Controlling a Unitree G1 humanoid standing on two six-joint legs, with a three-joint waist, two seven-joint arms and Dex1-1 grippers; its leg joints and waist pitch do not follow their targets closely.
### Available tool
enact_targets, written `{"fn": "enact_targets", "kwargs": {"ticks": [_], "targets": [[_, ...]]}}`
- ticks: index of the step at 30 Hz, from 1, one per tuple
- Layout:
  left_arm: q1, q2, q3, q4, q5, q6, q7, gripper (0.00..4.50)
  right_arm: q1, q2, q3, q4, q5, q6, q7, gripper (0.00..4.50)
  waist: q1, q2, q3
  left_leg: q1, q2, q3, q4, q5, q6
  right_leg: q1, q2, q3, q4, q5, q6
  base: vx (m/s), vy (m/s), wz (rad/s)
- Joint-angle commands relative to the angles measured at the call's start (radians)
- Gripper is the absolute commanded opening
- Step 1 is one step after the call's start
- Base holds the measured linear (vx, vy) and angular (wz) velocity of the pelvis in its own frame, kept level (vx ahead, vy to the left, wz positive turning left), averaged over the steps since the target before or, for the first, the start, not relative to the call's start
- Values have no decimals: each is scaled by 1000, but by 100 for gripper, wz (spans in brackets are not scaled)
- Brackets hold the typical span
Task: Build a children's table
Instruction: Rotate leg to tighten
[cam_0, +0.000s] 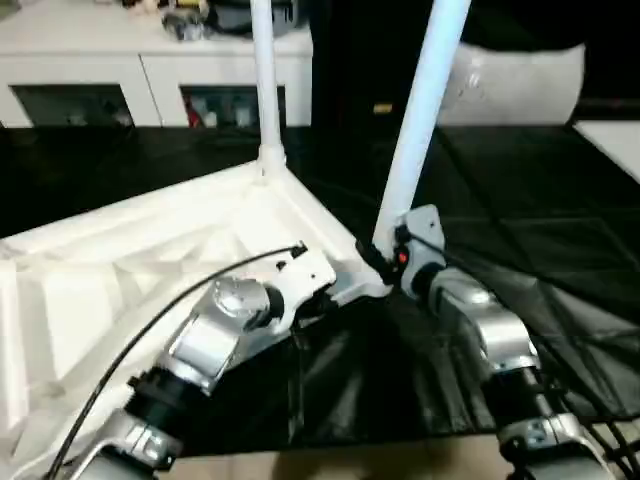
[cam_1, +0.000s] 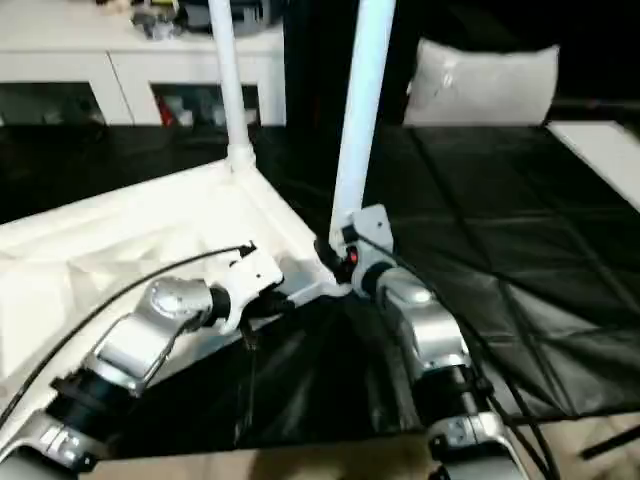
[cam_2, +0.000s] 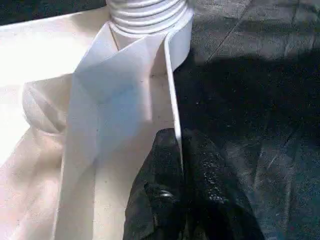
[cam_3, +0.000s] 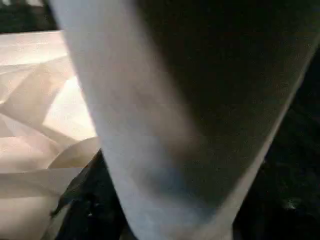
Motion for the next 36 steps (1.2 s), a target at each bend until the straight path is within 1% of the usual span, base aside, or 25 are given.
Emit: {"fn": "enact_targets", "kwargs": {"ticks": [1, 3, 4, 5, 6, 7, 8, 9, 10, 11, 12, 13, 14, 16, 17, 18, 20, 21, 22, 23, 27, 29, 32, 34, 36], "targets": [[-9, 32, -25, 21, 16, -33, -37, 0, 53, -39, -4, 52, -9, 10, 47, 314, 16, -2, -41, -15, 118, -41, -97, -217, 26, 14, -155, 116, -69, -300, -137, 0, 0, 0], [-12, 41, -23, 30, 12, -64, -51, 0, 66, -57, -4, 38, -1, -19, 83, 332, 26, -5, -40, -17, 118, -32, -95, -193, 37, 10, -153, 119, -66, -312, -150, 0, 0, 0], [-17, 53, -21, 44, 10, -95, -64, 0, 82, -80, -11, 20, 11, -45, 122, 339, 37, -6, -43, -9, 112, -21, -90, -177, 48, 2, -147, 124, -69, -331, -155, 52, -46, 9], [-19, 59, -22, 50, 6, -112, -76, 0, 89, -92, -13, 12, 15, -60, 142, 344, 41, -8, -50, -15, 111, -19, -87, -137, 54, 12, -147, 124, -60, -286, -162, 82, -67, 8], [-26, 79, -22, 72, -9, -162, -113, 0, 117, -137, -18, -18, 32, -112, 221, 350, 54, -4, -66, -25, 109, -18, -79, -21, 81, 22, -144, 121, -37, -135, -180, 60, -42, 4], [-26, 80, -22, 74, -10, -164, -115, 0, 118, -140, -18, -20, 33, -115, 225, 350, 60, -10, -77, -31, 107, -16, -65, 94, 122, 23, -136, 118, -8, 56, -192, 60, -32, -1], [-30, 88, -23, 87, -14, -185, -129, 0, 132, -161, -19, -33, 40, -143, 264, 362, 58, -12, -77, -37, 104, -18, -61, 149, 150, 22, -132, 118, 5, 144, -205, 0, 0, 0], [-38, 101, -28, 111, -15, -213, -152, 0, 149, -189, -29, -55, 54, -161, 308, 372, 67, -8, -79, -33, 101, -14, -47, 201, 201, 7, -129, 118, 13, 242, -218, 0, 0, 0], [-45, 112, -34, 133, -14, -245, -172, 0, 162, -217, -32, -71, 61, -184, 347, 381, 68, -15, -81, -43, 94, -13, -38, 215, 234, 9, -127, 121, 25, 298, -233, 0, 0, 0], [-56, 130, -44, 165, -18, -311, -211, 0, 181, -265, -29, -96, 65, -227, 419, 386, 71, -17, -81, -49, 92, -12, -35, 207, 243, 13, -130, 121, 26, 304, -232, 0, 0, 0], [-56, 130, -44, 165, -18, -311, -211, 0, 181, -265, -29, -96, 65, -227, 419, 394, 77, -15, -80, -55, 89, -11, -33, 170, 250, 13, -128, 119, 22, 275, -217, 0, 0, 0], [-62, 140, -49, 181, -31, -355, -252, 0, 187, -296, -37, -113, 87, -221, 479, 394, 76, -12, -75, -57, 92, -12, -36, 144, 247, 12, -129, 118, 16, 233, -213, 0, 0, 0], [-64, 145, -51, 187, -37, -373, -274, 0, 188, -309, -45, -121, 104, -207, 507, 394, 77, -13, -71, -57, 93, -12, -39, 89, 232, 15, -126, 113, 2, 114, -192, 0, 0, 0], [-71, 150, -52, 201, -47, -383, -305, 0, 186, -340, -53, -138, 135, -177, 566, 394, 79, -11, -64, -51, 95, -10, -45, 37, 197, 14, -118, 110, -19, -83, -155, 0, 0, 0], [-75, 154, -54, 210, -51, -404, -321, 0, 184, -351, -52, -140, 145, -177, 587, 394, 79, -10, -62, -50, 98, -10, -48, 24, 190, 12, -118, 111, -23, -124, -148, 0, 0, 0], [-79, 159, -61, 218, -51, -415, -336, 0, 182, -364, -49, -142, 155, -175, 614, 394, 80, -10, -59, -43, 101, -9, -51, -1, 171, 8, -118, 112, -30, -195, -134, 0, 0, 0], [-85, 164, -67, 228, -49, -429, -348, 0, 178, -375, -43, -142, 161, -174, 638, 394, 83, -9, -60, -35, 104, -8, -54, -24, 146, 5, -119, 114, -35, -250, -133, 0, 0, 0], [-89, 166, -72, 237, -49, -445, -361, 0, 175, -382, -36, -143, 163, -176, 653, 394, 84, -8, -61, -36, 105, -9, -54, -19, 143, 6, -120, 114, -33, -242, -137, 0, 0, 0], [-99, 175, -88, 257, -49, -485, -401, 0, 163, -399, -13, -142, 164, -176, 695, 394, 87, -9, -64, -41, 103, -10, -52, 5, 147, 8, -117, 114, -28, -202, -144, 0, 0, 0], [-103, 178, -93, 268, -50, -507, -421, 0, 157, -402, -5, -141, 162, -174, 714, 394, 90, -9, -68, -41, 105, -9, -49, 26, 153, 9, -118, 114, -20, -157, -149, 0, 0, 0], [-105, 182, -111, 267, -49, -532, -470, 0, 131, -399, 28, -122, 141, -170, 768, 394, 104, -12, -75, -43, 107, -9, -41, 83, 178, 8, -121, 113, -1, -42, -176, 0, 0, 0], [-106, 179, -117, 266, -47, -539, -481, 0, 119, -394, 42, -110, 132, -169, 780, 394, 109, -12, -78, -44, 108, -9, -38, 103, 182, 9, -121, 112, 5, -17, -183, 0, 0, 0], [-107, 176, -122, 268, -43, -545, -485, 0, 108, -387, 49, -93, 127, -171, 785, 360, 115, -12, -78, -44, 109, -8, -37, 109, 183, 8, -122, 112, 7, -12, -188, 0, 0, 0], [-112, 167, -125, 282, -42, -559, -488, 0, 94, -385, 67, -74, 127, -171, 807, 357, 122, -14, -79, -44, 108, -7, -35, 108, 181, 7, -122, 112, 6, -23, -184, 0, 0, 0], [-113, 165, -124, 287, -43, -564, -490, 0, 90, -384, 71, -69, 124, -171, 813, 330, 125, -14, -80, -44, 109, -7, -34, 109, 175, 8, -122, 112, 8, -28, -183, 0, 0, 0]]}}
